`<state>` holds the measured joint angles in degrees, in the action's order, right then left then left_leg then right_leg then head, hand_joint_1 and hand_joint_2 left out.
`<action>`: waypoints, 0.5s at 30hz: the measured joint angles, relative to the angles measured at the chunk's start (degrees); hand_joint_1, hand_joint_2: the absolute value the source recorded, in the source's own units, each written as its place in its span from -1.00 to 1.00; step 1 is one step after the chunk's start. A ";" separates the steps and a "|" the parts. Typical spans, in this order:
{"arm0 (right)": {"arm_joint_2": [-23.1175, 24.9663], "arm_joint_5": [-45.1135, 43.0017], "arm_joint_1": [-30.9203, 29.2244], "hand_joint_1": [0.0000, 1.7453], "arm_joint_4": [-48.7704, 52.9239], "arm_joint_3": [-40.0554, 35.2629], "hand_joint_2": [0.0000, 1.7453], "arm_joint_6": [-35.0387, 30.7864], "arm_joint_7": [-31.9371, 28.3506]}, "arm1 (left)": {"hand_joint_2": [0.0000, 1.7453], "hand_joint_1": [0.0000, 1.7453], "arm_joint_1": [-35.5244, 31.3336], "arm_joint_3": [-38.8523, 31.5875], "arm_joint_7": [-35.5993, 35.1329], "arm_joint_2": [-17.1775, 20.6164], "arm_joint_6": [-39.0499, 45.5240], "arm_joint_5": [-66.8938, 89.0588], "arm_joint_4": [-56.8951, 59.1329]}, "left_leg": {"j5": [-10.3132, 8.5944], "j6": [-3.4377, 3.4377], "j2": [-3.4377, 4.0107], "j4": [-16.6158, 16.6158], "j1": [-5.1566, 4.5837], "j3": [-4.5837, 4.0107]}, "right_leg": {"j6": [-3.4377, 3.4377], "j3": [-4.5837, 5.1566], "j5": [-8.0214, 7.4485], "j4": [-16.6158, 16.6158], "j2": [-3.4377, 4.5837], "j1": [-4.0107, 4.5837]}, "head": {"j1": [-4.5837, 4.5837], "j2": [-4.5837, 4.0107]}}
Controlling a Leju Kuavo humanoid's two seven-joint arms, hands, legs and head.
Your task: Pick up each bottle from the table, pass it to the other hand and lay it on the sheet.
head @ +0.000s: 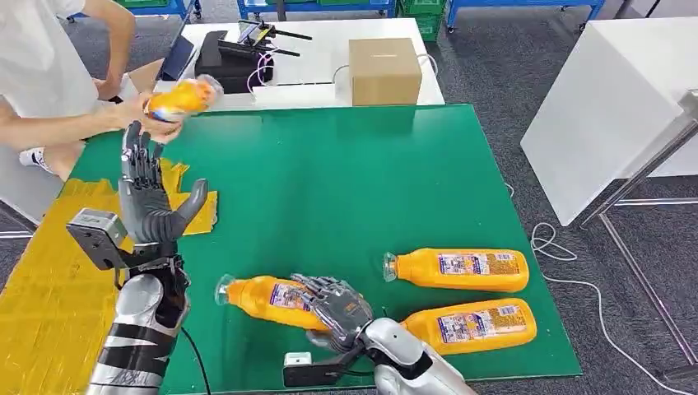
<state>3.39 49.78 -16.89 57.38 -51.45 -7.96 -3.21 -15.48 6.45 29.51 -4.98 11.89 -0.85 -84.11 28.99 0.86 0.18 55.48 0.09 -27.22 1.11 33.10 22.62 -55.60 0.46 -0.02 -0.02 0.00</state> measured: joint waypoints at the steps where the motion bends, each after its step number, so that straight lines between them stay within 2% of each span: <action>1: 0.04 0.40 -0.28 0.96 -0.31 -0.20 1.00 0.18 0.48 | 1.00 -1.00 0.01 0.00 0.00 0.00 0.00 0.00 -0.02 | 0.00 0.00 0.00 0.00 0.00 0.01 | 0.00 -0.01 0.00 0.00 0.00 0.00 | 0.00 0.00; 5: 0.26 0.84 -1.81 0.92 -1.49 -0.79 1.00 1.01 1.77 | 1.00 -1.00 0.18 0.00 -0.02 0.00 0.02 0.00 -0.07 | 0.00 0.00 0.00 0.00 0.00 0.07 | 0.00 -0.05 0.00 0.00 0.00 0.00 | 0.00 0.00; 6: 0.26 1.01 -2.14 0.86 -1.75 -0.88 1.00 1.14 2.08 | 1.00 -1.00 0.23 0.00 -0.02 0.00 0.02 -0.02 -0.15 | 0.00 0.00 0.00 0.00 0.00 0.08 | 0.00 -0.06 0.00 0.00 0.00 0.00 | 0.00 0.00; 10: 0.42 1.29 -3.32 0.92 -2.73 -1.33 1.00 1.75 2.80 | 1.00 -1.00 0.32 0.00 -0.02 0.00 0.09 -0.02 -0.17 | 0.00 0.00 0.00 0.00 0.00 0.13 | 0.00 -0.11 0.00 0.01 0.00 0.00 | 0.00 0.00; 11: 0.37 1.36 -3.46 1.00 -3.02 -1.38 1.00 1.99 2.91 | 1.00 -1.00 0.34 0.00 -0.02 0.00 0.11 0.00 -0.17 | 0.00 0.00 0.00 0.00 0.00 0.15 | 0.00 -0.13 0.00 0.01 0.00 0.00 | 0.00 0.00; 15: 0.42 1.47 -4.35 0.98 -4.11 -1.79 1.00 2.41 3.54 | 1.00 -1.00 0.37 0.00 -0.02 0.00 0.15 -0.02 -0.17 | 0.00 -0.01 0.01 0.00 -0.01 0.22 | 0.00 -0.20 0.00 0.01 0.01 0.01 | 0.00 0.00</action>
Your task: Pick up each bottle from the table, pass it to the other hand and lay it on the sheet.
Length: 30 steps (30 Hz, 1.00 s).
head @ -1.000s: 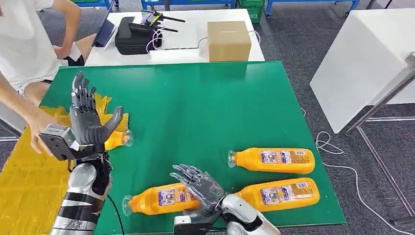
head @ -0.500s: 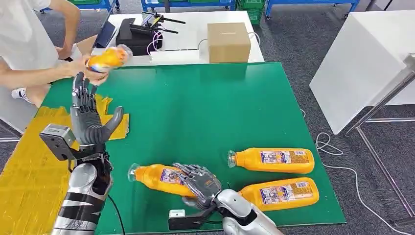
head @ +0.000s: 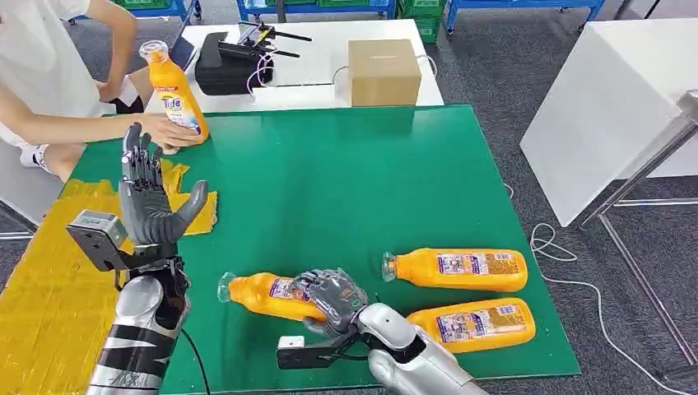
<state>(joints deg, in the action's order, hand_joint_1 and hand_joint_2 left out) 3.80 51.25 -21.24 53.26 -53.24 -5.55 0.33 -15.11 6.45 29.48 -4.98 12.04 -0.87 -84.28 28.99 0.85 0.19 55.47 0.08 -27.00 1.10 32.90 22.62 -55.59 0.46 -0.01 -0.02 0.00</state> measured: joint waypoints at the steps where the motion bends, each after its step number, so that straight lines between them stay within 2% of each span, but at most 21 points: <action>1: 0.02 -0.02 -0.25 0.98 -0.22 0.00 1.00 -0.02 0.17 | 1.00 -1.00 0.01 0.00 0.00 0.00 0.07 0.00 0.00 | 0.00 0.00 0.00 0.00 0.00 0.02 | 0.00 -0.02 0.00 0.00 0.00 0.00 | 0.00 0.00; 7: 0.17 -0.02 -1.24 0.94 -0.92 -0.04 1.00 -0.02 0.28 | 1.00 -1.00 0.10 0.00 -0.02 -0.02 0.13 0.00 -0.09 | -0.01 0.00 -0.01 0.00 0.00 0.11 | 0.00 -0.09 0.00 0.00 0.00 0.01 | 0.00 0.00; 13: 0.59 0.00 -2.11 0.68 -0.94 -0.04 1.00 -0.15 0.89 | 1.00 -1.00 0.17 0.00 0.00 -0.02 0.13 0.02 -0.28 | -0.02 0.00 -0.01 0.00 0.00 0.15 | 0.00 -0.13 0.00 0.00 0.00 0.00 | 0.00 0.00; 14: 0.70 0.18 -2.30 0.54 -0.98 -0.04 1.00 -0.15 1.20 | 1.00 -1.00 0.19 0.00 -0.02 -0.02 0.15 0.02 -0.31 | -0.02 0.00 -0.01 0.00 0.00 0.17 | 0.00 -0.14 0.00 0.00 -0.01 0.00 | 0.02 0.00; 15: 0.77 0.37 -2.57 -0.04 -1.16 -0.04 1.00 -0.18 1.51 | 1.00 -1.00 0.21 0.00 -0.02 -0.02 0.22 0.00 -0.31 | -0.02 0.00 -0.01 0.00 -0.01 0.21 | 0.00 -0.15 0.00 0.00 -0.01 0.01 | 0.02 0.00; 16: 0.85 0.72 -2.89 -0.72 -1.29 -0.04 1.00 -0.22 1.90 | 1.00 -1.00 0.23 0.00 -0.02 -0.02 0.31 0.02 -0.31 | -0.02 0.00 -0.01 0.00 -0.01 0.21 | 0.00 -0.16 0.00 0.00 -0.01 0.00 | 0.02 0.00; 17: 0.90 1.18 -3.19 -1.00 -1.48 -0.02 1.00 -0.26 2.38 | 1.00 -1.00 0.24 0.00 -0.02 -0.02 0.37 0.02 -0.31 | -0.02 0.00 -0.01 0.00 -0.02 0.20 | 0.00 -0.18 0.00 0.00 -0.01 0.00 | 0.02 0.00; 30: 0.92 5.40 -4.67 -1.00 -3.82 0.59 1.00 -0.44 5.88 | 1.00 -1.00 0.48 -0.02 -0.11 -0.13 0.44 0.20 -0.44 | -0.02 0.01 -0.06 0.00 -0.03 0.17 | 0.00 -0.17 0.00 0.01 -0.07 -0.03 | 0.00 0.00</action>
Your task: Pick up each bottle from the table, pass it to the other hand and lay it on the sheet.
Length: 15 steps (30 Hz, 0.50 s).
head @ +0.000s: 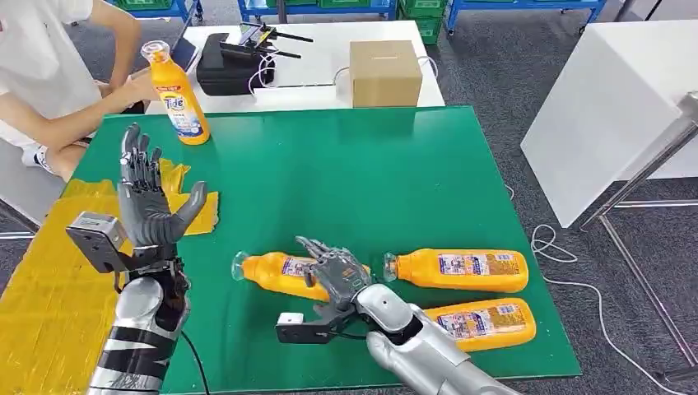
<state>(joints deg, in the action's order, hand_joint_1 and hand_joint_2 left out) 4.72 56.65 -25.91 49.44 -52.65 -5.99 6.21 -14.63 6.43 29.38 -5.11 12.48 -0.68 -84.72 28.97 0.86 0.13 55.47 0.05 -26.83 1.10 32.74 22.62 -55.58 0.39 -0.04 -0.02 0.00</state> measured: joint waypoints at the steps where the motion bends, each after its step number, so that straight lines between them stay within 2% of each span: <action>1: -0.04 0.26 0.22 -1.00 -0.46 0.00 1.00 0.37 0.07 | 1.00 -1.00 0.07 0.02 0.00 -0.04 -0.02 0.02 -0.02 | -0.02 0.01 -0.05 0.00 0.01 -0.09 | 0.00 0.07 0.00 -0.01 -0.05 0.00 | -0.02 0.00; 15: -0.59 0.77 0.04 -1.00 -1.53 0.33 1.00 0.79 0.13 | 1.00 -1.00 0.42 -0.09 -0.04 -0.17 -0.07 0.09 -0.33 | -0.02 0.04 0.03 0.00 0.01 -0.21 | 0.00 0.22 0.00 -0.01 0.00 0.00 | 0.00 0.00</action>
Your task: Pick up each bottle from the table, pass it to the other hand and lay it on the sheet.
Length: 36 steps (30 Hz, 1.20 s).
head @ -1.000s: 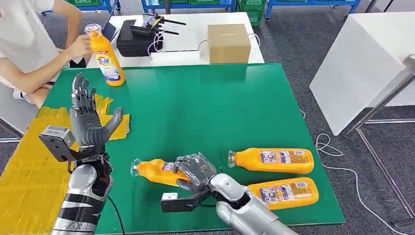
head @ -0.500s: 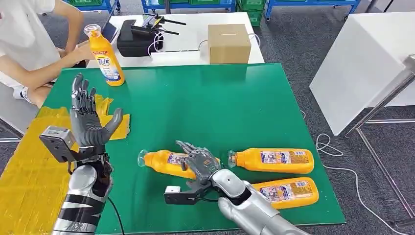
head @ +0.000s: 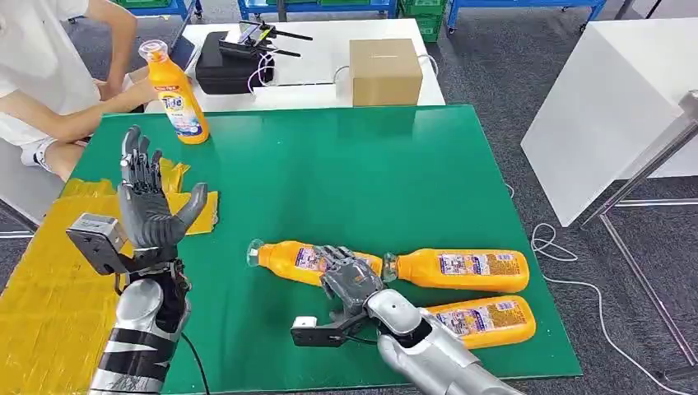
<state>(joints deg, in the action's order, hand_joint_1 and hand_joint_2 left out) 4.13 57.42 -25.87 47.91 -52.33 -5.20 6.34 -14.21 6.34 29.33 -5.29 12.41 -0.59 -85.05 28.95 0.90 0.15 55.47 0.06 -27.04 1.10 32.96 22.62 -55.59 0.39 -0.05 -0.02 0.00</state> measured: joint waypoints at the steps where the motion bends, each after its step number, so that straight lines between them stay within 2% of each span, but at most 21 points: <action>1: 0.00 0.00 -0.01 -1.00 -0.02 0.00 1.00 0.04 0.00 | 1.00 -1.00 0.00 0.00 0.00 0.00 0.00 0.00 0.00 | 0.00 0.00 0.00 0.00 0.00 0.00 | 0.00 0.00 0.00 0.00 0.00 0.00 | 0.00 0.00; 13: -0.39 -0.42 -0.32 -1.00 -0.74 0.15 1.00 0.11 -0.37 | 1.00 -1.00 0.24 -0.26 -0.04 0.00 0.11 0.28 -0.02 | 0.00 0.00 0.01 0.00 0.00 0.03 | 0.00 -0.01 0.00 0.00 0.00 0.00 | 0.00 0.00; 24: -1.12 1.11 5.30 -1.00 5.95 5.38 1.00 -7.06 2.14 | 1.00 -1.00 2.32 -0.87 -0.72 0.00 0.96 2.10 -1.49 | 0.00 0.01 -0.03 0.00 0.00 -0.27 | 0.00 0.21 0.00 0.00 -0.02 -0.01 | 0.00 0.00; 36: -1.09 -6.25 11.04 -1.00 17.94 11.01 1.00 -11.37 -6.29 | 1.00 -1.00 3.40 -1.64 -0.79 0.02 1.99 2.23 -2.56 | 0.00 0.01 -0.03 0.00 0.01 -0.55 | 0.00 0.52 0.00 0.00 -0.02 0.00 | 0.00 0.00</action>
<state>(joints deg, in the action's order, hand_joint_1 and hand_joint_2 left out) 3.04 51.17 -14.84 65.85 -41.31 -16.57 0.05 -10.81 4.70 28.55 -5.27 14.40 1.64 -87.60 28.95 0.91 0.12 55.48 0.07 -27.59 1.11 33.48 22.62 -55.59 0.37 -0.04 -0.02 0.00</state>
